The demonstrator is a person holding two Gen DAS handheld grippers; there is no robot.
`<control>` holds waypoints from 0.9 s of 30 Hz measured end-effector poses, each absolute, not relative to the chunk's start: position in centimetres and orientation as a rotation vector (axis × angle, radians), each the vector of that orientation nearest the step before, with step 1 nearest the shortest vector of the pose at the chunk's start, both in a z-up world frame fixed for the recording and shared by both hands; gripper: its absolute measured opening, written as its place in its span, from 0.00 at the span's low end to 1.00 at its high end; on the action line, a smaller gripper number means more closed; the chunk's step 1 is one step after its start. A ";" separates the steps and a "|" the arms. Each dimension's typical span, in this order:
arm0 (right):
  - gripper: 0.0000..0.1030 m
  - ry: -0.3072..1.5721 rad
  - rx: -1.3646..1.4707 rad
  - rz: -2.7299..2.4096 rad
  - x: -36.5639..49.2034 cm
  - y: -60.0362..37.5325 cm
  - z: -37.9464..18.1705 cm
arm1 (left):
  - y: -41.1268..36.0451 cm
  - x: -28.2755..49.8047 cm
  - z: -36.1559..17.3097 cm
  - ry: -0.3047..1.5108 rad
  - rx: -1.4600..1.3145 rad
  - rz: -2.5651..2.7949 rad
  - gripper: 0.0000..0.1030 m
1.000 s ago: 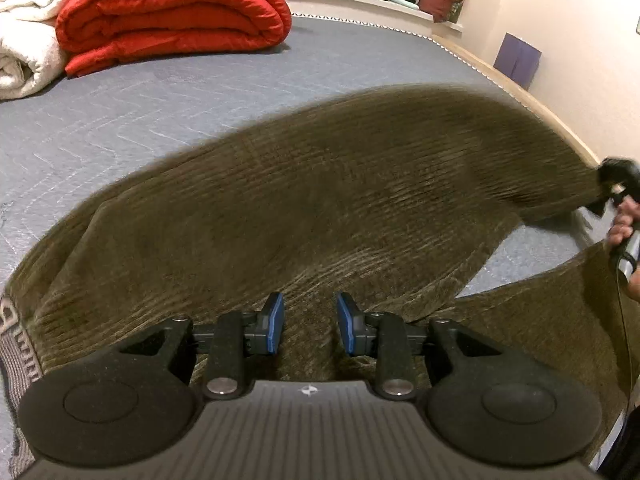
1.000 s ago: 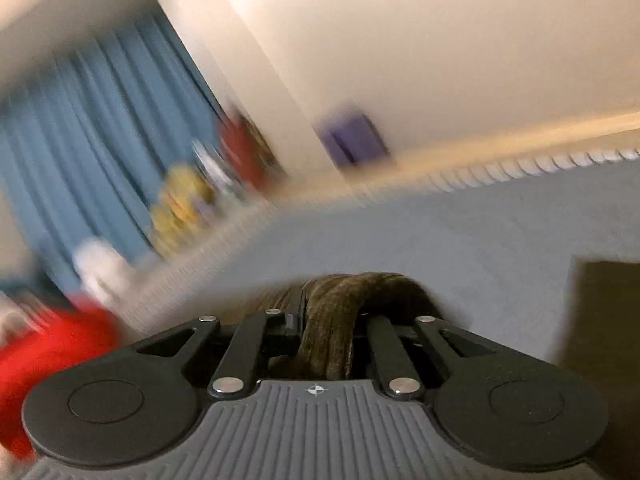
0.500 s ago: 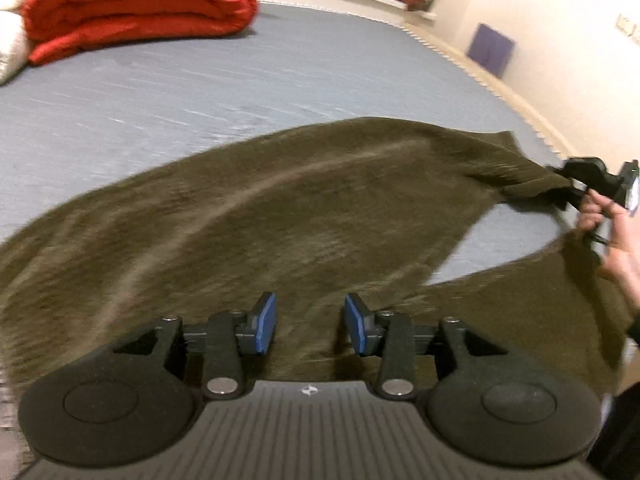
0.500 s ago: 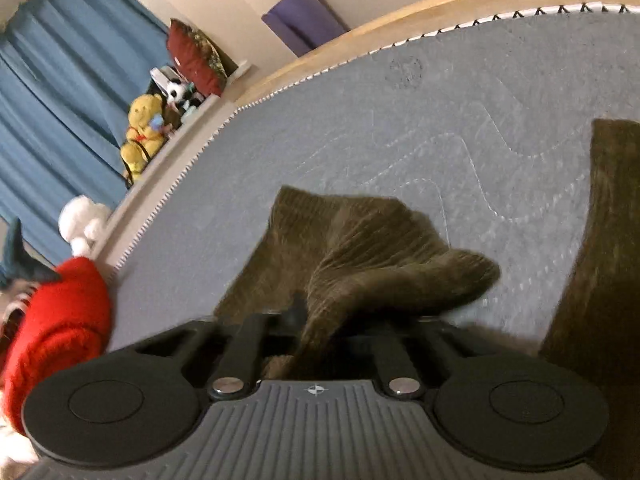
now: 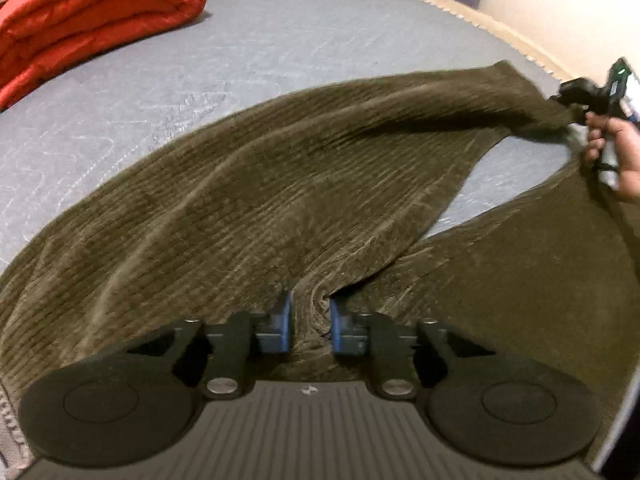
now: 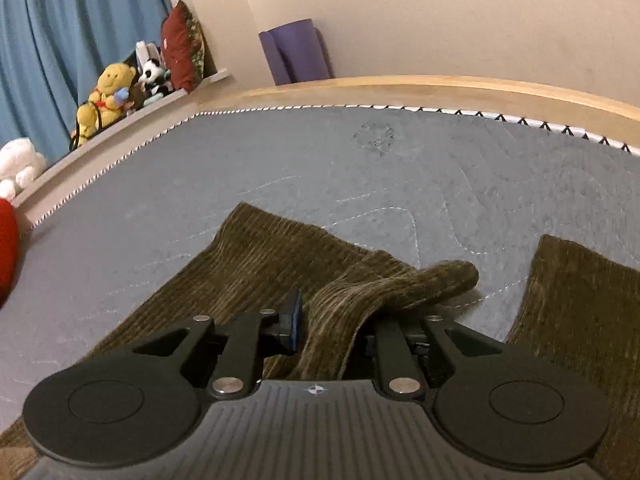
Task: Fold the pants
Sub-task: 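Open both grippers and lay the stretched pants on the mattress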
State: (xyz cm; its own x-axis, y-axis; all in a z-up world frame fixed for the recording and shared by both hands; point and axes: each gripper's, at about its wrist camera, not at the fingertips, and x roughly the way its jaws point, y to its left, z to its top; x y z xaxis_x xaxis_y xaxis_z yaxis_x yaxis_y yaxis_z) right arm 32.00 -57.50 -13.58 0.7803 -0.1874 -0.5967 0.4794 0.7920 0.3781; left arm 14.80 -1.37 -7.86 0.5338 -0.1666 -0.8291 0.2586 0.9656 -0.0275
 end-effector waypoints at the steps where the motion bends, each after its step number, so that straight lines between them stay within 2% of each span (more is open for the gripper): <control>1: 0.09 0.547 0.550 -0.384 31.9 -57.7 -13.4 | -0.9 14.3 -7.0 0.965 0.108 -0.274 0.18; 5: 0.06 0.496 0.521 -0.407 30.2 -58.3 -12.4 | 1.5 12.4 -4.7 0.942 0.086 -0.348 0.19; 7: 0.06 0.530 0.478 -0.437 29.9 -58.4 -12.4 | 1.7 12.0 -5.1 0.969 0.101 -0.388 0.19; 8: 0.07 0.593 0.457 -0.456 30.4 -58.4 -12.9 | 1.5 11.9 -5.4 0.984 0.113 -0.396 0.24; 11: 0.28 0.735 0.470 -0.502 30.7 -59.1 -14.7 | 1.4 11.8 -5.4 0.974 0.093 -0.383 0.38; 12: 0.31 0.720 0.489 -0.499 30.5 -59.3 -14.6 | 1.9 11.9 -5.0 0.962 0.045 -0.385 0.44; 13: 0.36 0.721 0.482 -0.511 30.3 -59.4 -14.1 | 2.5 11.9 -4.5 0.946 -0.018 -0.388 0.46; 15: 0.57 0.680 0.455 -0.541 29.4 -59.4 -12.8 | 4.0 11.8 -3.3 0.896 -0.117 -0.372 0.47; 17: 0.63 0.611 0.416 -0.540 28.3 -59.1 -11.1 | 5.5 11.7 -2.2 0.849 -0.154 -0.320 0.51; 22: 0.63 0.484 0.380 -0.436 25.3 -57.6 -7.6 | 11.1 11.8 -1.8 0.789 -0.212 -0.066 0.62; 24: 0.64 0.433 0.357 -0.359 24.1 -55.9 -5.7 | 14.2 11.8 -2.3 0.776 -0.231 0.095 0.75; 27: 0.66 0.373 0.323 -0.242 22.0 -53.1 -2.6 | 19.0 12.0 -3.7 0.775 -0.266 0.301 0.81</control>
State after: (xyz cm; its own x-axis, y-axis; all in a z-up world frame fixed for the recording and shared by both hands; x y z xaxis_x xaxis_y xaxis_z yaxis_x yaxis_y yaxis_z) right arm 21.97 -53.09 -2.60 0.9034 -0.1714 -0.3931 0.2891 0.9204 0.2631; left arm 12.00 19.00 -3.67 0.6760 0.1675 -0.7176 -0.3607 0.9244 -0.1240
